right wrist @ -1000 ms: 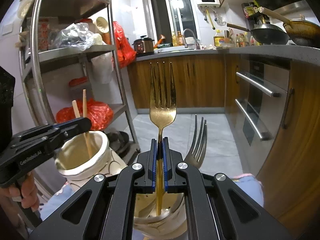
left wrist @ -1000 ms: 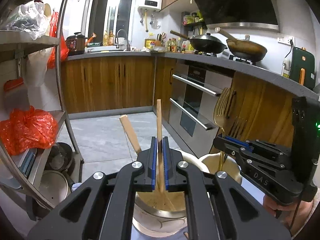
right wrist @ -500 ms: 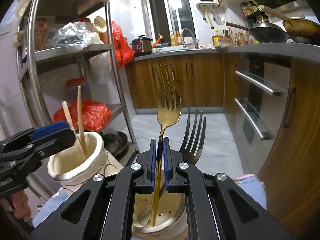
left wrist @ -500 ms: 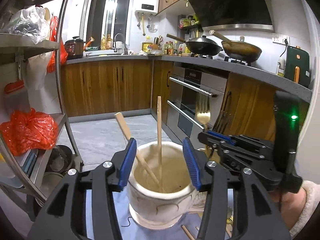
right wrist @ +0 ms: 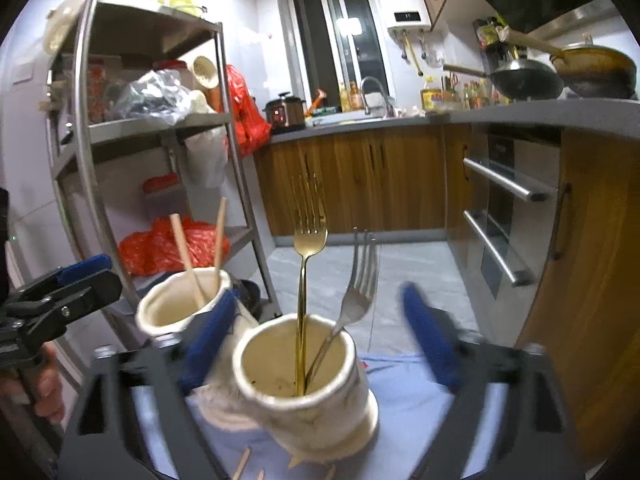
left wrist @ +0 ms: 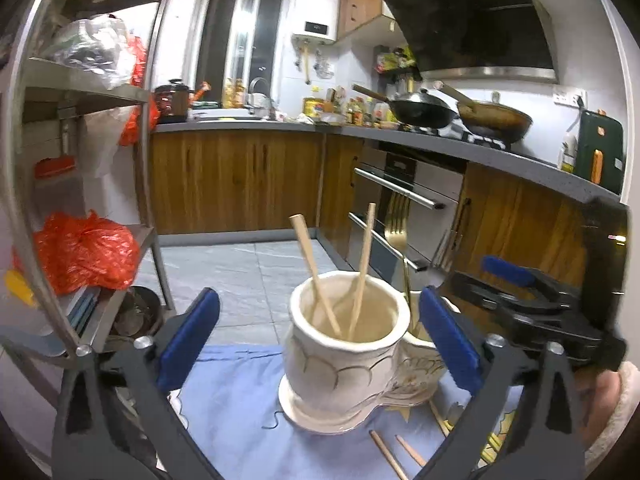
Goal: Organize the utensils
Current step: 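Open both tools to drop the chopstick and gold fork into the holder, then move both tools back and grasp the yellow plastic spoon with the right tool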
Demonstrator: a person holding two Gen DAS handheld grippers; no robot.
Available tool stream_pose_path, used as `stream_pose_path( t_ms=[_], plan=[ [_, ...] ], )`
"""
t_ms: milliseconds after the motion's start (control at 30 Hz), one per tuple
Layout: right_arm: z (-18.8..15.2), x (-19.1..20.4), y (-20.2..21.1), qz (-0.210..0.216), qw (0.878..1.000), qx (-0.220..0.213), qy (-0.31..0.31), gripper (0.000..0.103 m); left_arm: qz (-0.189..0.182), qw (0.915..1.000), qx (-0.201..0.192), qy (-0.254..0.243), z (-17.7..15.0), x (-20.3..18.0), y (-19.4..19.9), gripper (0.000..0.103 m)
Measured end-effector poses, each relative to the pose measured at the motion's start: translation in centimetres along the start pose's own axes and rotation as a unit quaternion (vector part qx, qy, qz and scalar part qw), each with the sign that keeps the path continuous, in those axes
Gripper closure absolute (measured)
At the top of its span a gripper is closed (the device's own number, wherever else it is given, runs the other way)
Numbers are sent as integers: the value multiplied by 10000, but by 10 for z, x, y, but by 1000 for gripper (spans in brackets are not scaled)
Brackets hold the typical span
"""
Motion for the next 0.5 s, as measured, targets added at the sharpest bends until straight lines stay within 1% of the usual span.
stream_pose_path(
  t_ms=[67, 200, 300, 433, 500],
  plan=[
    [-3, -4, 13, -81, 9999, -13, 60, 5, 24, 10000, 71, 19, -7, 1, 5, 6],
    [-9, -15, 38, -347, 9991, -31, 247, 5, 135, 9998, 150, -51, -18, 2, 16, 6],
    [-16, -23, 52, -401, 9989, 20, 239, 5, 193, 9996, 207, -84, -28, 2, 25, 6],
    [-33, -36, 68, -456, 9986, 222, 154, 5, 170, 9989, 438, -38, -47, -1, 33, 6],
    [-45, -43, 73, -523, 9977, 429, 81, 5, 190, 9983, 556, -48, -57, -4, 35, 6]
  ],
)
Point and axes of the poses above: each gripper's, at about its wrist camera, not at the fingertips, and y roughly against the way its jaws point, x to its left, z to its top, the point moved 10 cm from there along -y, roughly the way its jaws point, and after that the axes turned 6 degrees about -z, right-handed, at the moved point
